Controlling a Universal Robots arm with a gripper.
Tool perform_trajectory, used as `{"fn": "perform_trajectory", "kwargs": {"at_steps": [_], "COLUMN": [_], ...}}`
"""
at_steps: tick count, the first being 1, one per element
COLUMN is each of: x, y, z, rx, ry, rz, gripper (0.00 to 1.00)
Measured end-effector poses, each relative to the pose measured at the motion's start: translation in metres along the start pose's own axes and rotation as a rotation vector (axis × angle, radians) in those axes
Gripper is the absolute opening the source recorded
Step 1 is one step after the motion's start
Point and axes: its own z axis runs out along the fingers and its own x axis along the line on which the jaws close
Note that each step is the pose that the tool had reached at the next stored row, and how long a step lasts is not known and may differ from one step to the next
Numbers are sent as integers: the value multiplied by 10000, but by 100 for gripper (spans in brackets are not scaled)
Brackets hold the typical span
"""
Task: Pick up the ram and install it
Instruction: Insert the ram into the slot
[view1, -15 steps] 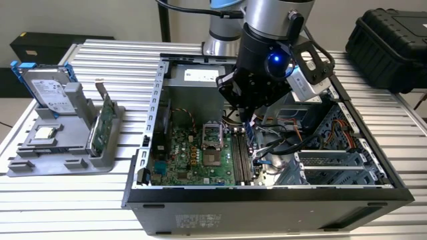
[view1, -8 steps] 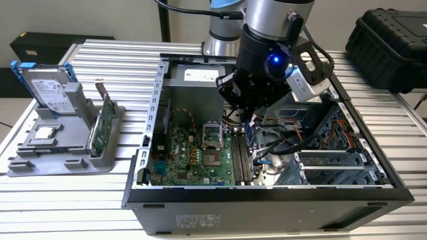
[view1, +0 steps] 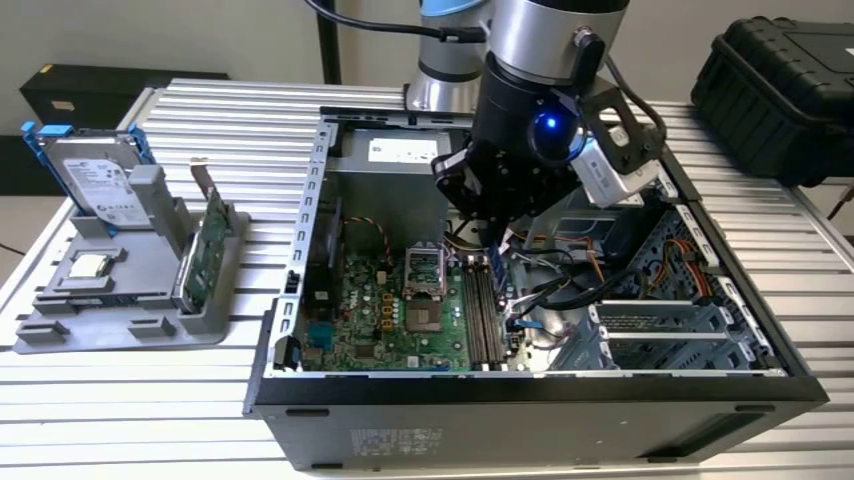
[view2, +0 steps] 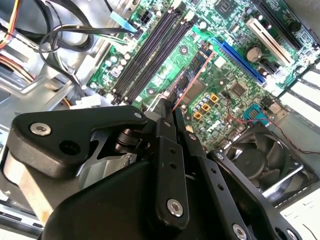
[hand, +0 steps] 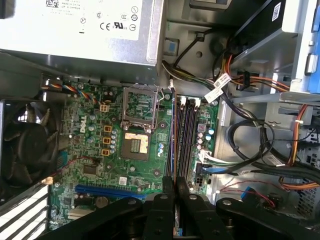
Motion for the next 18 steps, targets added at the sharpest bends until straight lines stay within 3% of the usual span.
{"fn": "perform_trajectory", "kwargs": {"at_steps": [18], "x": [-1], "y": [1], "z": [53], "rx": [72], "ry": [7], "rz": [0], "gripper": [0]}}
